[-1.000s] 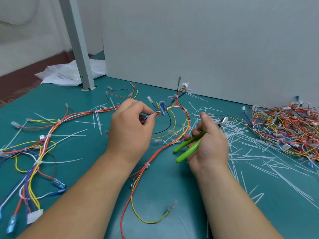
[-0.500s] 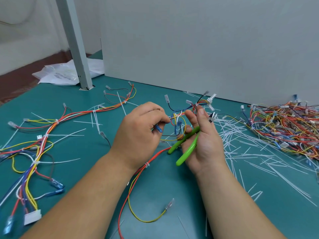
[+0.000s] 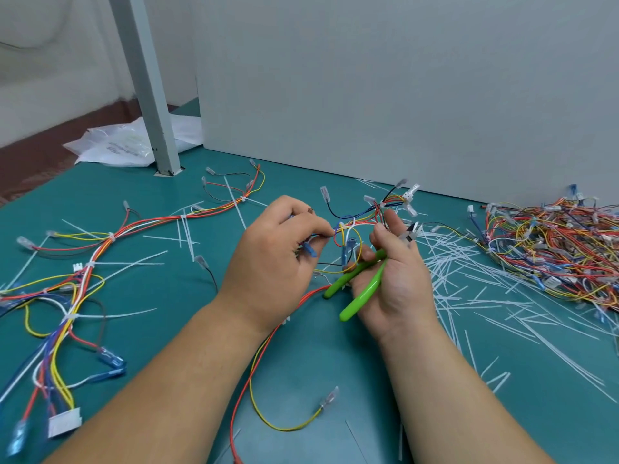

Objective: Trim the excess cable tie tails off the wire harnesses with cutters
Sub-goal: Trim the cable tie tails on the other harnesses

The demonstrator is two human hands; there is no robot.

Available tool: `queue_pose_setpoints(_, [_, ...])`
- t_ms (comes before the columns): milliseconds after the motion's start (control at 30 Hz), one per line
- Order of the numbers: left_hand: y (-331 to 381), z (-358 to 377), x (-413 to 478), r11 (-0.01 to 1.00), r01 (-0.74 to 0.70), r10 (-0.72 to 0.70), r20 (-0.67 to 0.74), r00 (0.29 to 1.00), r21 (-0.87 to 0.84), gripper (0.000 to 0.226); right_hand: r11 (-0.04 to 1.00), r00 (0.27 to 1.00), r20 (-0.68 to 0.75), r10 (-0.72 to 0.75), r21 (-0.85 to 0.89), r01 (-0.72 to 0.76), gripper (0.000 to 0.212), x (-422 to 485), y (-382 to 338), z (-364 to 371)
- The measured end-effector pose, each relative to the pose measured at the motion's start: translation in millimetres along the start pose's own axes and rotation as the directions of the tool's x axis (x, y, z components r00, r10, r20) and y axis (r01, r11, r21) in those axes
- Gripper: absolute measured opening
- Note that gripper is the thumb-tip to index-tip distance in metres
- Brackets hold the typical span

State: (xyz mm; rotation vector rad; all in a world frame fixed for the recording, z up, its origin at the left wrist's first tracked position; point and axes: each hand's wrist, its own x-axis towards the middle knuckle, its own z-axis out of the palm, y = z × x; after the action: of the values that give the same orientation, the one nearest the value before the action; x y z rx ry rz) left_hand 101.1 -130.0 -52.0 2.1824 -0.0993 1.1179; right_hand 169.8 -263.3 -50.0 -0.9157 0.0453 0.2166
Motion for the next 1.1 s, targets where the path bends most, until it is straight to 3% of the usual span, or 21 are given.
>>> queue_pose_setpoints(133, [1, 1, 0, 0.994, 0.088, -0.091, -0.041, 0.995, -0.07, 0.005, 0.999, 0.998, -0.049, -0.029, -0.017, 0.028, 0.017, -1, 3, 3])
queue_pose_setpoints(267, [2, 1, 2, 0.952, 0.261, -0.281, -0.11, 0.954, -0.161, 0.016, 0.996, 0.997, -0.03, -0.076, -0.058, 0.074, 0.017, -4, 5, 5])
queue_pose_setpoints(400, [2, 2, 8, 0.747, 0.515, -0.596, -0.08, 0.799, -0.42, 0.012, 0.981, 0.992, -0.001, -0.128, -0.148, 0.126, 0.014, -8, 7, 6])
queue_pose_setpoints(500, [3, -1, 15, 0.492, 0.533, -0.716, 0.029, 0.698, -0.688, 0.009, 0.979, 0.992, 0.008, -0.124, -0.164, 0.124, 0.01, -8, 7, 6])
queue_pose_setpoints(600, [4, -3, 19, 0.254, 0.505, -0.727, 0.182, 0.663, -0.825, 0.012, 0.982, 0.996, 0.011, -0.085, -0.17, 0.086, 0.012, -8, 7, 5])
queue_pose_setpoints(733, [8, -2, 17, 0.067, 0.478, -0.649, 0.325, 0.688, -0.876, 0.017, 0.973, 0.993, 0.081, -0.082, -0.209, 0.097, 0.02, -7, 5, 5])
queue_pose_setpoints(1033, [21, -3, 13, 0.061, 0.547, -0.474, 0.458, 0.752, -0.835, 0.059, 0.961, 0.967, 0.242, -0.072, -0.242, 0.132, 0.032, -13, 5, 6])
queue_pose_setpoints(1100, [21, -2, 13, 0.127, 0.555, -0.459, 0.447, 0.768, -0.822, 0.062, 0.956, 0.968, 0.234, -0.088, -0.253, 0.148, 0.029, -14, 6, 6])
